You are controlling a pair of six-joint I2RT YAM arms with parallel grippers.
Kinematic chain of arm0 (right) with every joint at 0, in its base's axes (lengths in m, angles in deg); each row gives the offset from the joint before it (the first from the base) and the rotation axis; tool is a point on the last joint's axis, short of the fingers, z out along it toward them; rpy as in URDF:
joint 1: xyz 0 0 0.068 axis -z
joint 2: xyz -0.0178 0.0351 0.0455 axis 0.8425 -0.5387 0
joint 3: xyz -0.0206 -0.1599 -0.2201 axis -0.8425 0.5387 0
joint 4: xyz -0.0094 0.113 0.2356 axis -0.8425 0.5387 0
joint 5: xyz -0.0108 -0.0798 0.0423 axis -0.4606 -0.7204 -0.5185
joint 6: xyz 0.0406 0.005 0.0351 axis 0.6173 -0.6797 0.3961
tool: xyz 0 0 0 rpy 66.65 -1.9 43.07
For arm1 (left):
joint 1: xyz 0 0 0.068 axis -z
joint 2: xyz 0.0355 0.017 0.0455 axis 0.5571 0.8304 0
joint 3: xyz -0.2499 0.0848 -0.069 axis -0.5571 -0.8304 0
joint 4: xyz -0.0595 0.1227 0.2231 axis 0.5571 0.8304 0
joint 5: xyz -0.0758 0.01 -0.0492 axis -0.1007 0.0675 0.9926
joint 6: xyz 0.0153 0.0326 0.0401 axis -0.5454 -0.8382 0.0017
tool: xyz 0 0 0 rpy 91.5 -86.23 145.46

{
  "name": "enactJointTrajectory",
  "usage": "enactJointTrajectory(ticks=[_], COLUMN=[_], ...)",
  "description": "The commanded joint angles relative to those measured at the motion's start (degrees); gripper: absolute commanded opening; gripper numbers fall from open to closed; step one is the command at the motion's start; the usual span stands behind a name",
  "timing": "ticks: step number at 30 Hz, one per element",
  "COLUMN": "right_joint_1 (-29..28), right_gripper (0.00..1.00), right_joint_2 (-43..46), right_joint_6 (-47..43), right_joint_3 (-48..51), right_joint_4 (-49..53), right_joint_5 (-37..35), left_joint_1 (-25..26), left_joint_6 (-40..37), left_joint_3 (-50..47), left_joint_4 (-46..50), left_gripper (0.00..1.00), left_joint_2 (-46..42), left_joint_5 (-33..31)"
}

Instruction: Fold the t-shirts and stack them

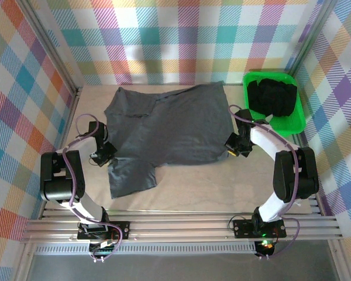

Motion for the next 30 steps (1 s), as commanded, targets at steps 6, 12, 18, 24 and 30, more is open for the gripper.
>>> enactJointTrajectory(ticks=[6,12,18,24,30], right_joint_1=[-0.3,-0.29,-0.2,-0.19,-0.11], right_gripper=[0.0,0.0,0.0,0.0,0.0], right_joint_2=[3.31,9.22,16.78,28.86,36.16], right_joint_6=[-4.89,-6.73,-7.13,-7.35,-7.26], right_joint_3=[-5.97,-18.46,-26.64,-26.84,-28.48], right_joint_4=[-3.66,-6.88,-13.14,-17.42,-18.23], right_joint_5=[4.01,2.28,-1.21,-5.02,-8.11], left_joint_1=[0.44,1.93,2.05,2.05,2.08], left_joint_6=[8.44,18.12,21.89,24.29,24.32], left_joint_3=[8.91,23.16,34.99,41.3,52.85], left_joint_4=[4.68,4.91,7.29,7.54,9.85], left_gripper=[0.0,0.0,0.0,0.0,0.0], left_joint_2=[-8.63,-13.85,-22.69,-33.99,-35.38], left_joint_5=[3.75,2.86,-1.78,-7.21,-9.0])
